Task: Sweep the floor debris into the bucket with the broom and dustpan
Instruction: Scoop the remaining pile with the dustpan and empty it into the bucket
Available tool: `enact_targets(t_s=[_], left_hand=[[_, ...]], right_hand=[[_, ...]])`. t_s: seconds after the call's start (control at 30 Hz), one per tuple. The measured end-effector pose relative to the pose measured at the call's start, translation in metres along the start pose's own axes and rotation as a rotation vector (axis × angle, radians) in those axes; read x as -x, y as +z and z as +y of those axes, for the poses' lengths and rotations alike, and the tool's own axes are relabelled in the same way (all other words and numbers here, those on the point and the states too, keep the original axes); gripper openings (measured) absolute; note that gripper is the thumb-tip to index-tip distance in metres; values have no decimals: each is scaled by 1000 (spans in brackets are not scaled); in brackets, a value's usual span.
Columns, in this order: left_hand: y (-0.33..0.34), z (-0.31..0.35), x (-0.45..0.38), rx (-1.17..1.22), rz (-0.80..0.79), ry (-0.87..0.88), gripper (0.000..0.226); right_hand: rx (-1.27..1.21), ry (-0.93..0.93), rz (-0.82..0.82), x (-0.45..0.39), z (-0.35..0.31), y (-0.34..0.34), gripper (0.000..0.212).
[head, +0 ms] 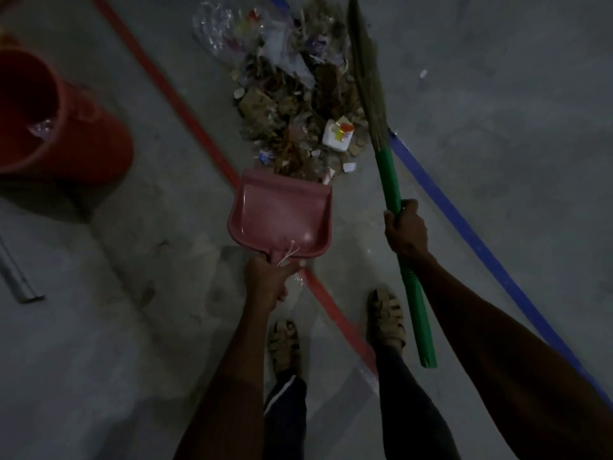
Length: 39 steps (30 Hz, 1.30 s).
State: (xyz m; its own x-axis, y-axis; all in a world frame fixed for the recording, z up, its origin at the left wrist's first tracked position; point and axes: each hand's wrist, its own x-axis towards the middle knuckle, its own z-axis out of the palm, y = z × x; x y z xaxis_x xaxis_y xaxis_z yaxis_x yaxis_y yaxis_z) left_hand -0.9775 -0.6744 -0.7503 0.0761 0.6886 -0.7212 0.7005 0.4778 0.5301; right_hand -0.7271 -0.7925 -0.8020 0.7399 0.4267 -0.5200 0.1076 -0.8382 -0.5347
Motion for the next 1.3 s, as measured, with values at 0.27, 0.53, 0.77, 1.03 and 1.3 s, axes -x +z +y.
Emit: enact_targets(t_s=[0.27,0.53,0.77,1.03,1.3], left_hand=[[64,-63,-66,75,8,-134,51],[109,-149,-131,49,-45,-123,35],[119,-207,-179,7,-46,-96,33],[106,-208,-230,-210,12,63,49],[108,-210,-275,-451,147,228,90]], right_hand=[[163,-210,-34,-120,1,46,32],[215,-283,84,-200,46,108,29],[166,-244,237,-247,89,164,33],[116,-175,253,-273,120,194,37],[119,-203,220,-286,134,179,36]])
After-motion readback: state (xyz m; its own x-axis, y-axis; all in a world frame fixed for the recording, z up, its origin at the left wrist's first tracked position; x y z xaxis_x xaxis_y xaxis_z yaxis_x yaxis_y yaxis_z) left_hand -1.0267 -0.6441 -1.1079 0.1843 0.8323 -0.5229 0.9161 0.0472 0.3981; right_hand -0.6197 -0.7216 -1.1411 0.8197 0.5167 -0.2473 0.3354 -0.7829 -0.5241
